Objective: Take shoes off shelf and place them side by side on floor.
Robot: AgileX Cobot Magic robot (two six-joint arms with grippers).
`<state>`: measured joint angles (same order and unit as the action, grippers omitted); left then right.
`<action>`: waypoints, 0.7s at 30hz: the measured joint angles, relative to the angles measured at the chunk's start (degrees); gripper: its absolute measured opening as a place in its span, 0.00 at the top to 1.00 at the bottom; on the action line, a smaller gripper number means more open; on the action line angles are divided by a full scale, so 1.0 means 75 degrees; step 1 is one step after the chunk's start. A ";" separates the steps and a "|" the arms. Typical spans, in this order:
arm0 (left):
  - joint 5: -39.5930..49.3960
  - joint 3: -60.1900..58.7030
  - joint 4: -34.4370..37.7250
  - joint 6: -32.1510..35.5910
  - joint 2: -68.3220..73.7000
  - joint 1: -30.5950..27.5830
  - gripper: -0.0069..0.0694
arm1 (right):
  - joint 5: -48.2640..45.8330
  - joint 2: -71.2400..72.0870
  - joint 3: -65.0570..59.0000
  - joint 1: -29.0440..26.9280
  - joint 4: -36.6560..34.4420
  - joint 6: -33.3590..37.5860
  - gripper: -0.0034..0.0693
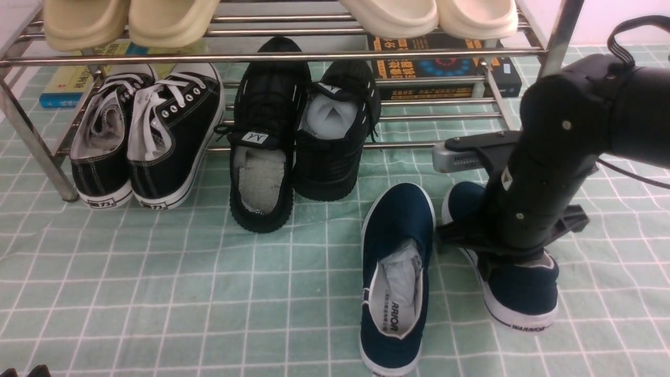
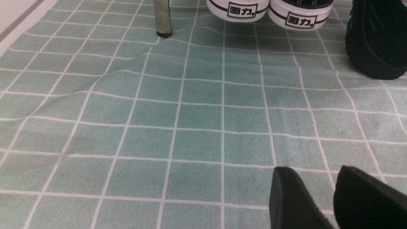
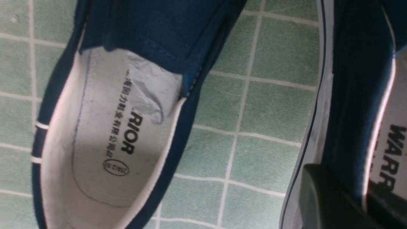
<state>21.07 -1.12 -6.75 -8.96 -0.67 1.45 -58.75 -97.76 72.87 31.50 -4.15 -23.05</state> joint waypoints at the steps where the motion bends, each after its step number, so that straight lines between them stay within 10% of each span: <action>1: 0.0000 0.0000 0.0000 0.0000 0.0000 0.0000 0.59 | 0.0031 0.0000 0.0000 0.0000 -0.0090 0.0000 0.92; 13: 0.0000 0.0000 -0.0007 0.0000 0.0000 0.0000 0.59 | -0.0003 0.0000 0.0000 0.0000 -0.1103 0.0000 0.86; 21: 0.0000 0.0000 -0.0007 0.0000 0.0000 0.0000 0.59 | -0.1283 0.0006 0.0106 0.0000 -0.1373 0.0722 0.52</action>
<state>21.07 -1.12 -6.80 -8.96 -0.67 1.45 -68.37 -97.72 73.67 31.50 -14.44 -17.64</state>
